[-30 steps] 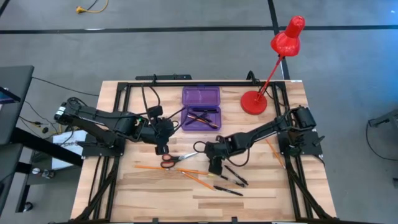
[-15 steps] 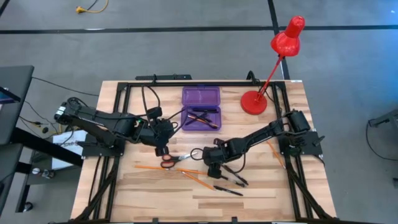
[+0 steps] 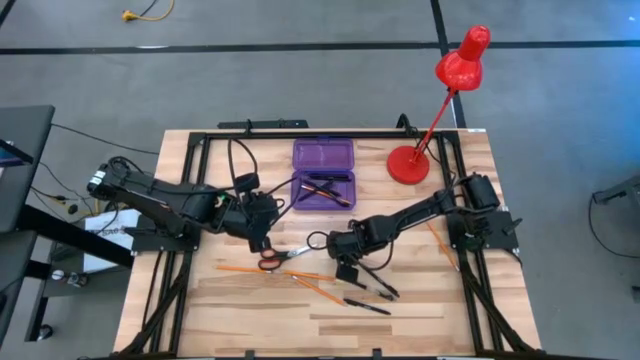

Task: Pick & place school supplies into a supply box
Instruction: Put the light brown pencil into the purple supply box

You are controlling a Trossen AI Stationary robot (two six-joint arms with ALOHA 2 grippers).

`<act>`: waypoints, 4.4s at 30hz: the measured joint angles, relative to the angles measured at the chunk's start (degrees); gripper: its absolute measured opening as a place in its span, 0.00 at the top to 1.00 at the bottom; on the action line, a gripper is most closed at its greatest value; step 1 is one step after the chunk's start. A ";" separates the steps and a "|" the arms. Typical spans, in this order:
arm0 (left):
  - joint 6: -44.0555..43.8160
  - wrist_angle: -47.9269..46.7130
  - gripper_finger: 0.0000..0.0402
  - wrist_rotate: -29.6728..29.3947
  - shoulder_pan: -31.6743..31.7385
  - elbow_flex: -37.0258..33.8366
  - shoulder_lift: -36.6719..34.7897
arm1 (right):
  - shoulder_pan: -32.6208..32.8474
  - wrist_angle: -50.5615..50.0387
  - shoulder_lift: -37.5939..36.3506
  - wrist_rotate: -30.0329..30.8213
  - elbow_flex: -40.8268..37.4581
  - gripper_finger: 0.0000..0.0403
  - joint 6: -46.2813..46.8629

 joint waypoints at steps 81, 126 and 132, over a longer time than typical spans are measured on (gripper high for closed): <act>-1.20 -3.15 0.69 -6.62 -0.41 -0.02 -0.02 | 1.77 -12.11 -5.64 -4.38 2.51 0.71 -28.48; -2.12 -3.60 0.69 -6.38 -0.46 -0.02 -0.02 | -8.45 -9.46 -0.98 -20.88 2.27 1.00 -26.83; -1.78 -3.61 0.69 -6.40 -0.46 -0.02 -0.02 | -8.99 -8.01 -2.98 -20.13 2.34 1.00 -27.93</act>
